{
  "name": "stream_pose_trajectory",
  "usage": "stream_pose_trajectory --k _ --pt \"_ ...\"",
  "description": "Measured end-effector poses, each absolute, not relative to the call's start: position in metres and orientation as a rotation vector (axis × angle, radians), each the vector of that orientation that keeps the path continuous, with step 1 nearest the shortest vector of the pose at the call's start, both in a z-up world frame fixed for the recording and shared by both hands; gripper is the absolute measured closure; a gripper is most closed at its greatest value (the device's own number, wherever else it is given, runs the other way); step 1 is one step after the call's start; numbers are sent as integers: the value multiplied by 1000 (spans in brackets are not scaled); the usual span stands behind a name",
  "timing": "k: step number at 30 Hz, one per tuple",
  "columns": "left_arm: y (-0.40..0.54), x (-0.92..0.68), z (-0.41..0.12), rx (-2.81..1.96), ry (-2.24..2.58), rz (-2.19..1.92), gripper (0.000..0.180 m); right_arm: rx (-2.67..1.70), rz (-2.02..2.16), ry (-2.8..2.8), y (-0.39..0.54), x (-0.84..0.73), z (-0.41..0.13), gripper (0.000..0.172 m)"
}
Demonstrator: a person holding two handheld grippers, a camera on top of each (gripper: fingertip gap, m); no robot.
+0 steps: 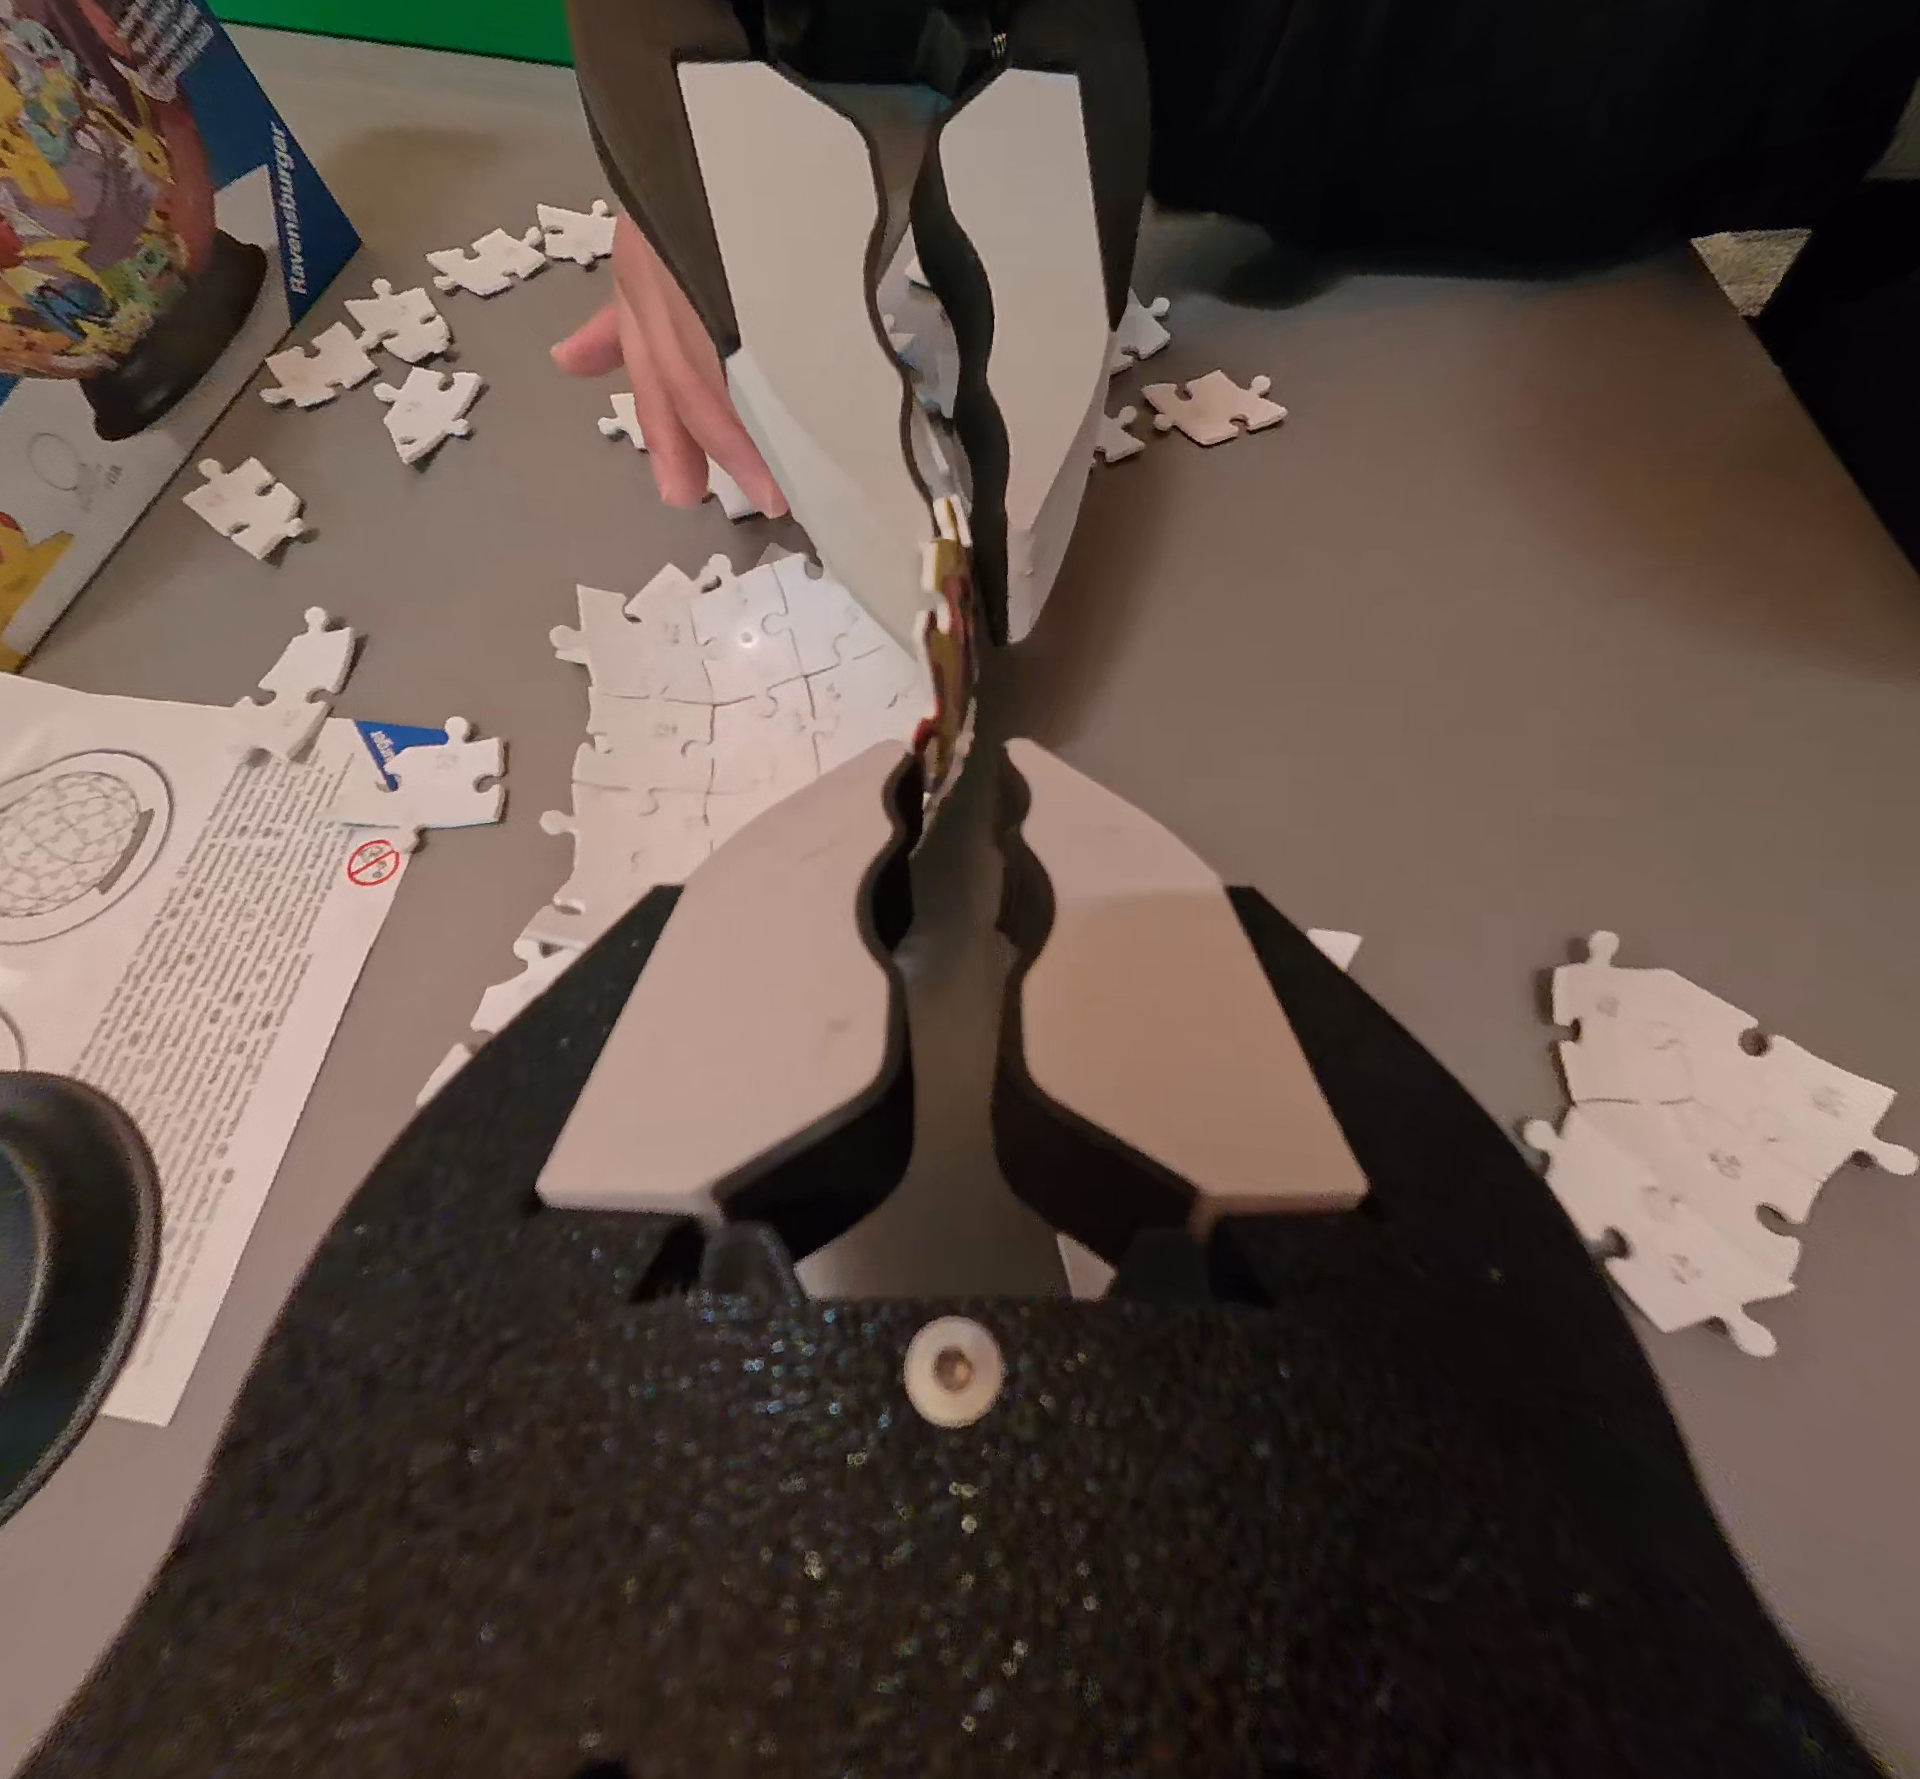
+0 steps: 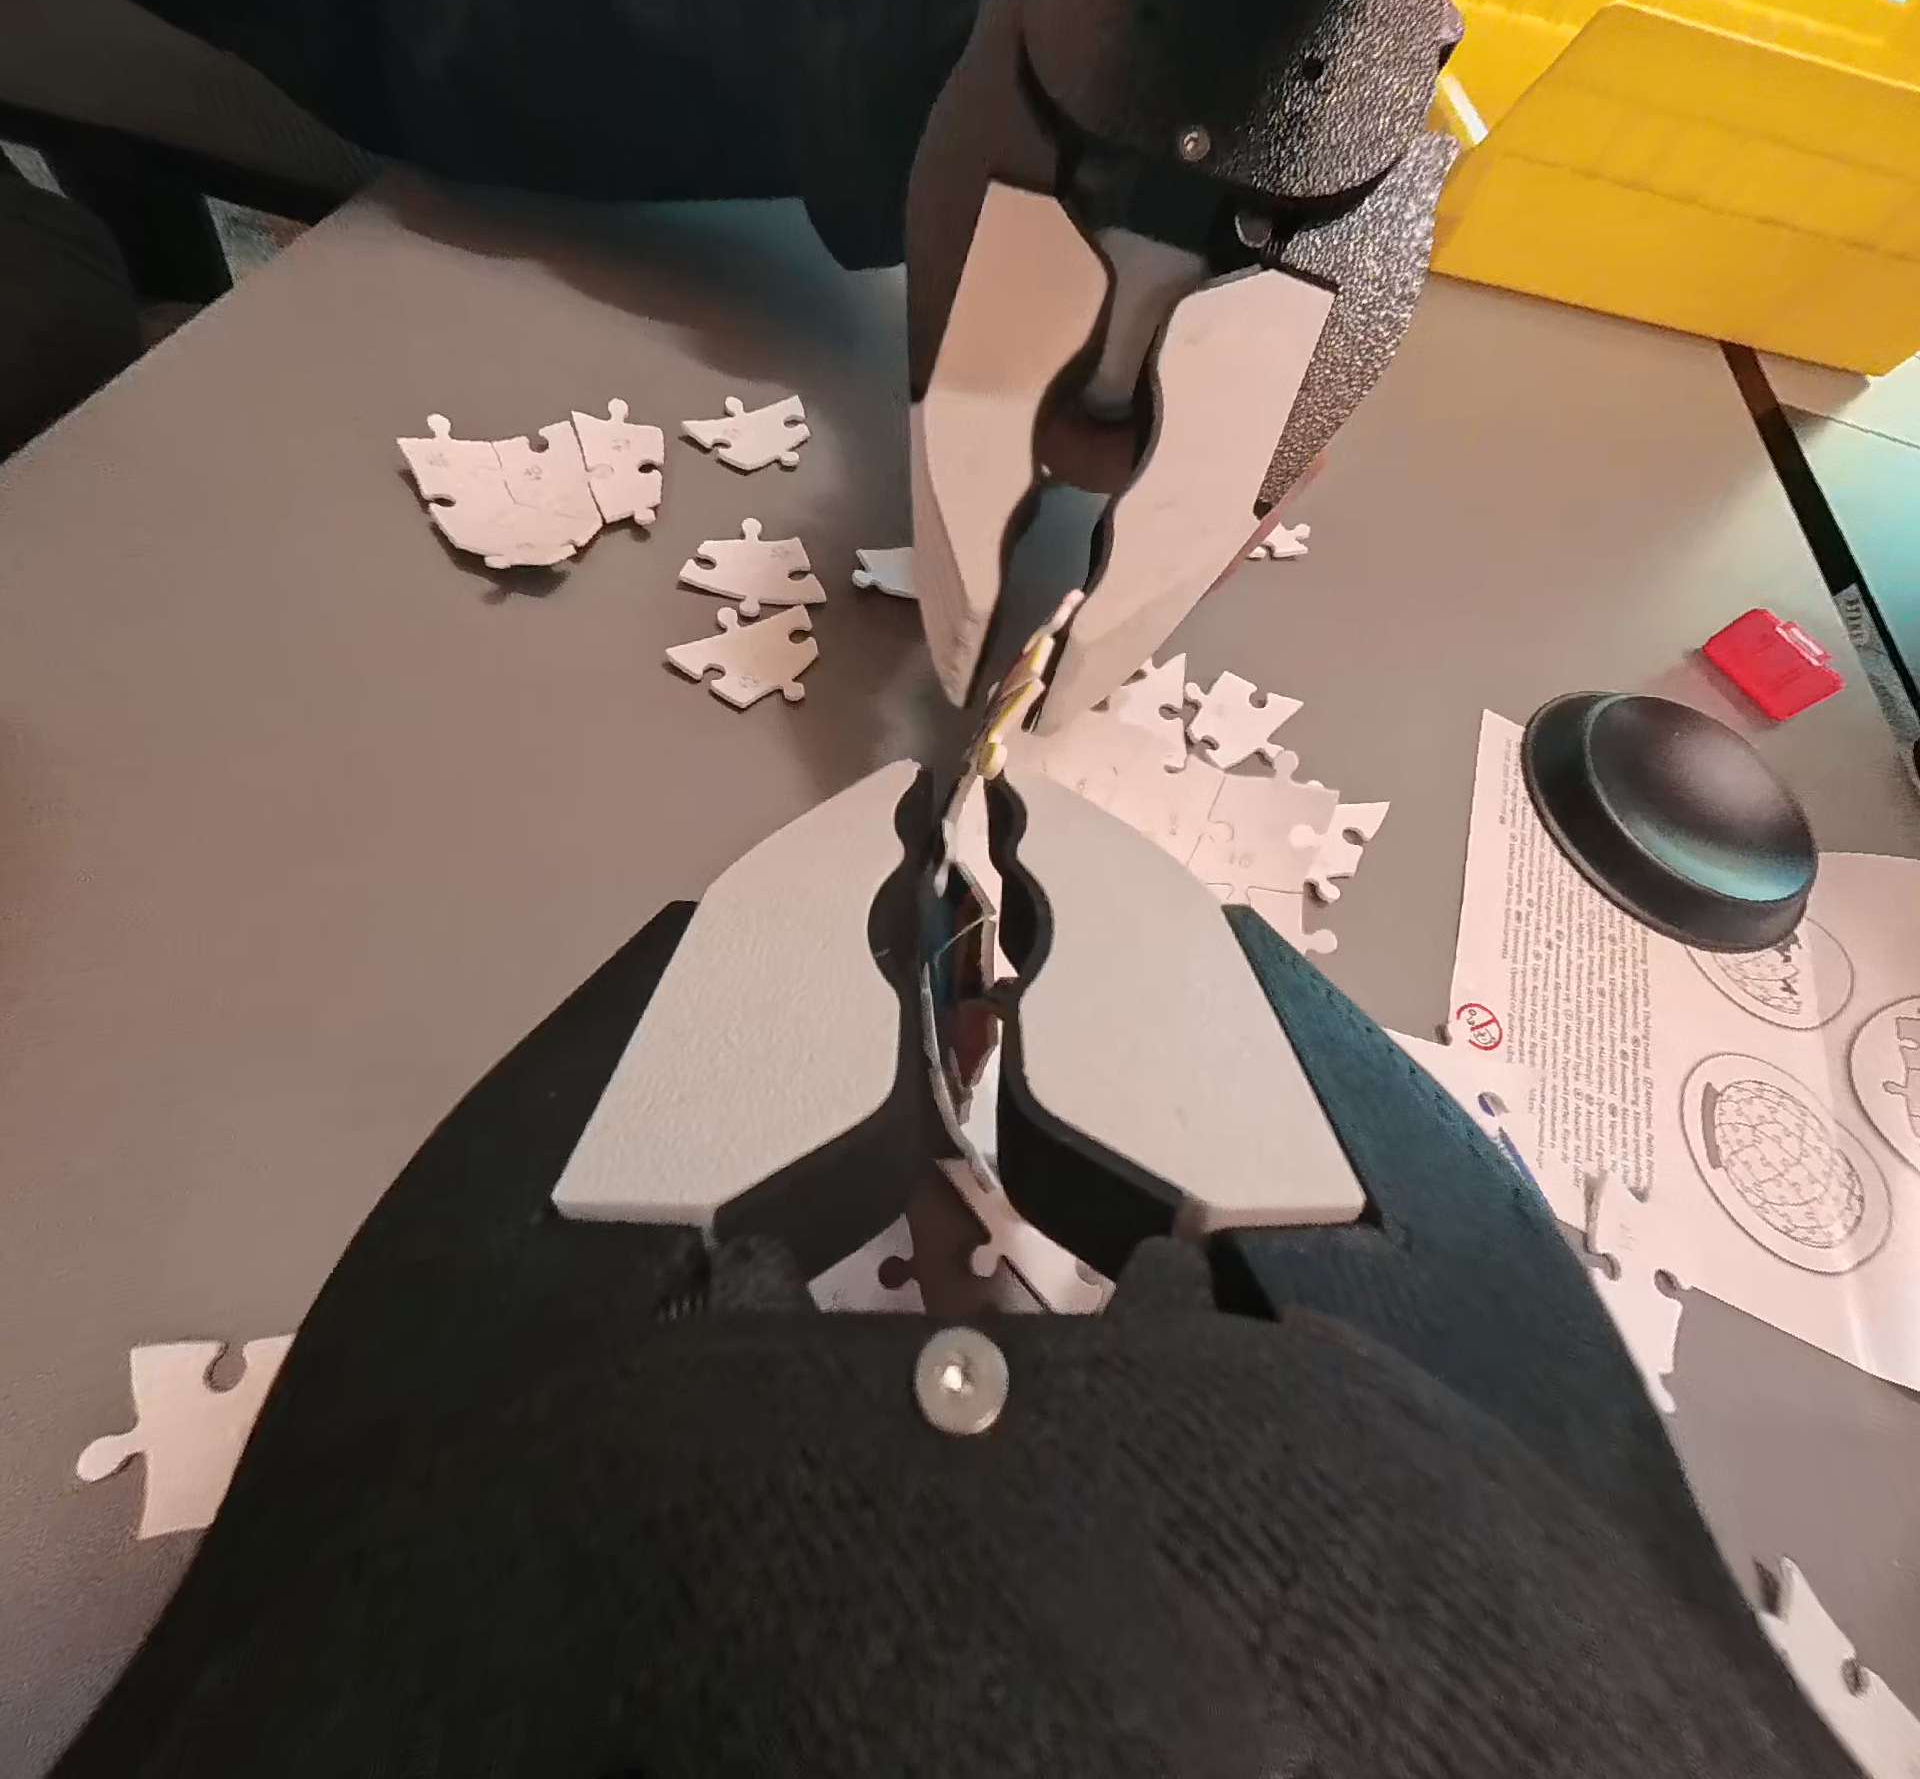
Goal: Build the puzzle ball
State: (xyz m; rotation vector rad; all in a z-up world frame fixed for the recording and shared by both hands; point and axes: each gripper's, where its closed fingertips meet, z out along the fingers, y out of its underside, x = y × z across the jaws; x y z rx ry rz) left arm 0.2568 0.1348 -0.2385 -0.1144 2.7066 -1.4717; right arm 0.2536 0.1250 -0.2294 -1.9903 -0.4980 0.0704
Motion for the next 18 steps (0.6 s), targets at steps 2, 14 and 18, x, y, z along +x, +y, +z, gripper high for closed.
stream_pose_trajectory --k 2,14,18 --pt "134 257 -238 -99 2699 -1487 175 -1977 81 -494 124 253 -228 162" --pt "131 261 -237 -131 2719 -1483 178 -1935 -62 -475 131 261 -204 145" --pt "130 262 -235 -156 2736 -1464 178 -1977 -169 -506 137 264 -206 141"
